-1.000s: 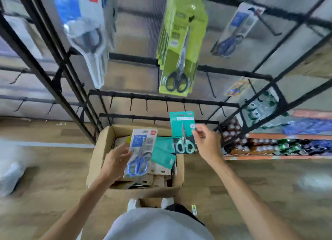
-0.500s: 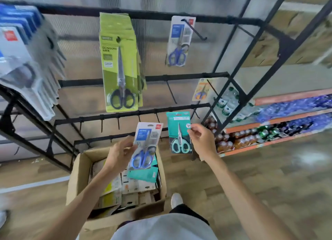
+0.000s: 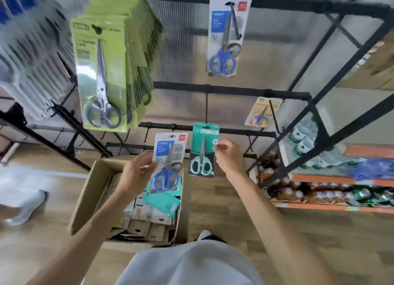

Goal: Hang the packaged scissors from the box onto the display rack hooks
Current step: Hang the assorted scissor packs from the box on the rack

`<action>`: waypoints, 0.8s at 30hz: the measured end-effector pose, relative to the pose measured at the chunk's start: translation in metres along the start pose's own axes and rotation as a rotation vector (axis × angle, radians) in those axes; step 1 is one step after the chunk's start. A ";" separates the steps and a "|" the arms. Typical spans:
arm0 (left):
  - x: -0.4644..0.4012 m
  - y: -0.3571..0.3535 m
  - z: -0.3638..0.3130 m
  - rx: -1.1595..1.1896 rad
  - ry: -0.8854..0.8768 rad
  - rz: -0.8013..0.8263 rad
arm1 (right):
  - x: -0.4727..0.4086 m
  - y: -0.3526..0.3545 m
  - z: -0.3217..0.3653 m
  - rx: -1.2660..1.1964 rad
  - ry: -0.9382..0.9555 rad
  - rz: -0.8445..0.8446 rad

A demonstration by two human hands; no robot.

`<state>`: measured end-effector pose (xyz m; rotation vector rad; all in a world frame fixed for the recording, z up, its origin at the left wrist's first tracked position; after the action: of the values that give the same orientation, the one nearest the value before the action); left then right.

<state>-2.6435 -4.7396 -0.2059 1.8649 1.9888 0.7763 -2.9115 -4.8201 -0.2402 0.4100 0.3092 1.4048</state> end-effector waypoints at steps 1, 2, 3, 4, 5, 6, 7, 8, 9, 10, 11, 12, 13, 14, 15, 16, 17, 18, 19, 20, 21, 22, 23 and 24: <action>0.002 -0.003 -0.004 -0.013 0.014 -0.016 | -0.008 -0.001 -0.002 -0.013 -0.002 0.002; 0.004 -0.006 -0.007 -0.021 0.031 -0.029 | -0.019 -0.001 -0.004 -0.022 0.005 -0.001; 0.005 -0.009 -0.010 -0.012 0.051 -0.039 | -0.032 -0.002 -0.001 -0.021 0.011 0.005; 0.005 -0.012 -0.012 0.005 0.071 -0.050 | -0.047 -0.004 0.002 -0.021 0.010 0.013; 0.004 -0.014 -0.015 0.017 0.083 -0.060 | -0.063 -0.006 0.006 -0.032 0.001 0.021; 0.003 -0.017 -0.019 0.025 0.092 -0.070 | -0.081 -0.009 0.009 -0.039 -0.010 0.040; 0.002 -0.019 -0.022 0.031 0.095 -0.080 | -0.097 -0.011 0.013 -0.041 -0.018 0.061; 0.001 -0.022 -0.026 0.037 0.095 -0.089 | -0.112 -0.013 0.015 -0.025 -0.028 0.079; 0.000 -0.025 -0.031 0.040 0.095 -0.096 | -0.126 -0.015 0.015 -0.003 -0.027 0.090; 0.000 -0.027 -0.036 0.040 0.095 -0.103 | -0.139 -0.018 0.013 0.023 -0.026 0.102; 0.000 -0.030 -0.041 0.036 0.093 -0.108 | -0.149 -0.020 0.009 0.044 -0.021 0.105; 0.000 -0.032 -0.044 0.044 0.094 -0.111 | -0.156 -0.021 0.007 0.066 -0.015 0.096; 0.000 -0.034 -0.045 0.049 0.098 -0.117 | -0.162 -0.021 0.007 0.103 -0.003 0.082; -0.001 -0.036 -0.045 0.056 0.099 -0.123 | -0.168 -0.021 0.006 0.161 0.008 0.075; -0.002 -0.037 -0.045 0.058 0.102 -0.123 | -0.172 -0.021 0.005 0.215 0.016 0.084; -0.002 -0.038 -0.046 0.061 0.107 -0.118 | -0.175 -0.021 0.004 0.261 0.020 0.103; -0.004 -0.039 -0.046 0.061 0.109 -0.113 | -0.177 -0.021 0.005 0.290 0.020 0.123; -0.004 -0.041 -0.047 0.058 0.112 -0.110 | -0.176 -0.020 0.007 0.295 0.017 0.145; -0.005 -0.042 -0.048 0.054 0.111 -0.106 | -0.172 -0.018 0.010 0.283 0.020 0.161; -0.005 -0.044 -0.049 0.054 0.114 -0.101 | -0.167 -0.014 0.014 0.266 0.039 0.169; -0.004 -0.046 -0.050 0.056 0.119 -0.099 | -0.157 -0.009 0.017 0.234 0.069 0.183; -0.004 -0.047 -0.051 0.057 0.125 -0.097 | -0.144 -0.003 0.018 0.179 0.104 0.203; -0.003 -0.048 -0.052 0.059 0.128 -0.094 | -0.126 0.004 0.017 0.099 0.134 0.226; -0.002 -0.049 -0.055 0.066 0.126 -0.090 | -0.106 0.013 0.014 0.024 0.166 0.249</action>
<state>-2.7140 -4.7517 -0.1897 1.7875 2.1848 0.8308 -2.9319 -4.9245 -0.2253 0.3605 0.4214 1.6854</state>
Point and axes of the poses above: each hand's wrist, its own x-axis away from the middle knuckle, its own y-axis out of the back of the hand, z = x × y, the point moved 3 cm from there along -x, towards the middle knuckle, and after that the axes turned 10 degrees about y, right-handed, at the moved point
